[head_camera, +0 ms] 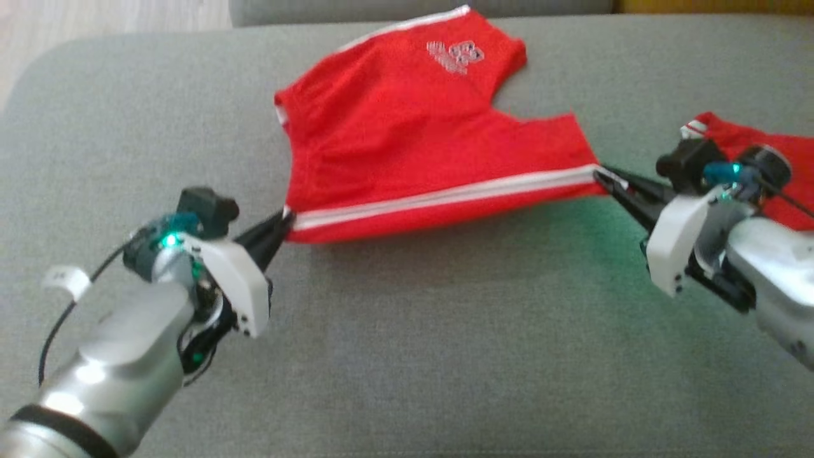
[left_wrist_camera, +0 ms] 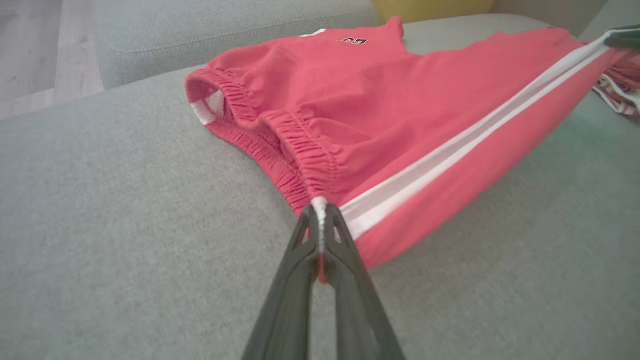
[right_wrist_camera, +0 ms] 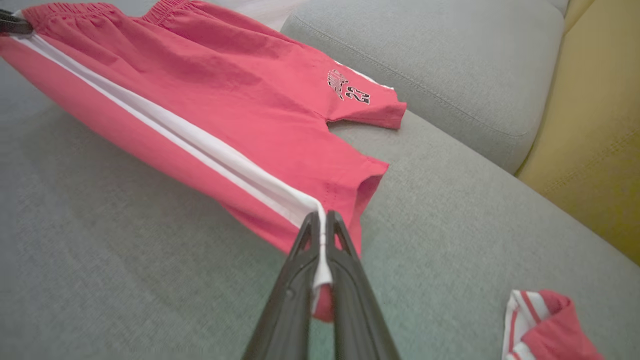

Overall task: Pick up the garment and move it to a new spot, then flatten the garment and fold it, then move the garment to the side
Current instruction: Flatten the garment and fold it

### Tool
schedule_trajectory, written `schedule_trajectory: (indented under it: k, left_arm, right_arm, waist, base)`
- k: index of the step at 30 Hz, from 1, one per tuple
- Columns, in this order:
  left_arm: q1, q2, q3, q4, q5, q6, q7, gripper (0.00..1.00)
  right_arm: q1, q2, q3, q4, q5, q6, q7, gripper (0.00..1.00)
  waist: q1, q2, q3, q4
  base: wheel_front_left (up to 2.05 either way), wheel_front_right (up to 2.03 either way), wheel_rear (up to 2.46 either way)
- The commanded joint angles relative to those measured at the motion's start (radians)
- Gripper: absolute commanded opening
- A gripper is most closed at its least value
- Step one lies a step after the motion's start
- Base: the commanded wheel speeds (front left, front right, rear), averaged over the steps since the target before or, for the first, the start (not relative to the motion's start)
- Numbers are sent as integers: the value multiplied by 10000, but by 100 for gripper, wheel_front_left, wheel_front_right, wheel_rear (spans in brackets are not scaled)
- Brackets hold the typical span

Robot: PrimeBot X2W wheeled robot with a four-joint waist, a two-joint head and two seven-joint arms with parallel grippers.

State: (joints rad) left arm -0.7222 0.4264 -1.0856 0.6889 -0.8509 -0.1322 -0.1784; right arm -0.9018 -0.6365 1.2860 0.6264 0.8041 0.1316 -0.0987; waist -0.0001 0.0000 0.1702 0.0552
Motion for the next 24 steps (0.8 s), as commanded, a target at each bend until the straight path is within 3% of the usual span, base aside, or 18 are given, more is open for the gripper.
schedule_trajectory:
  k: [1, 15, 20, 21, 24]
  left_arm:
    - [-162, 590, 332, -129, -107, 16, -95, 0]
    - [2195, 1385, -265, -2250, -937, 278, 362, 0]
    - [2680, 1806, -353, -3353, -1173, 569, 767, 0]
    - [2739, 1986, -311, -3886, -1186, 786, 838, 0]
    - [2670, 2089, -133, -4306, -1238, 1040, 810, 0]
  right_arm:
    - [267, -498, -93, -117, 147, -9, 75, 0]
    - [2253, -2254, -59, -2670, 1259, -9, 1854, 0]
    - [2536, -3075, -59, -3628, 1700, -9, 2347, 0]
    - [2422, -3403, -59, -3837, 1862, -9, 2314, 0]
    - [2205, -3590, -85, -3881, 1934, -9, 2206, 0]
  waist:
    - [1, 0, -274, -52]
    - [1, 0, -1531, -330]
    - [1, 0, -1601, -347]
    - [1, 0, -1565, -318]
    - [1, 0, -1446, -247]
  base:
    - [0, 0, 0]
    - [0, 0, 0]
    - [0, 0, 0]
    - [0, 0, 0]
    - [0, 0, 0]
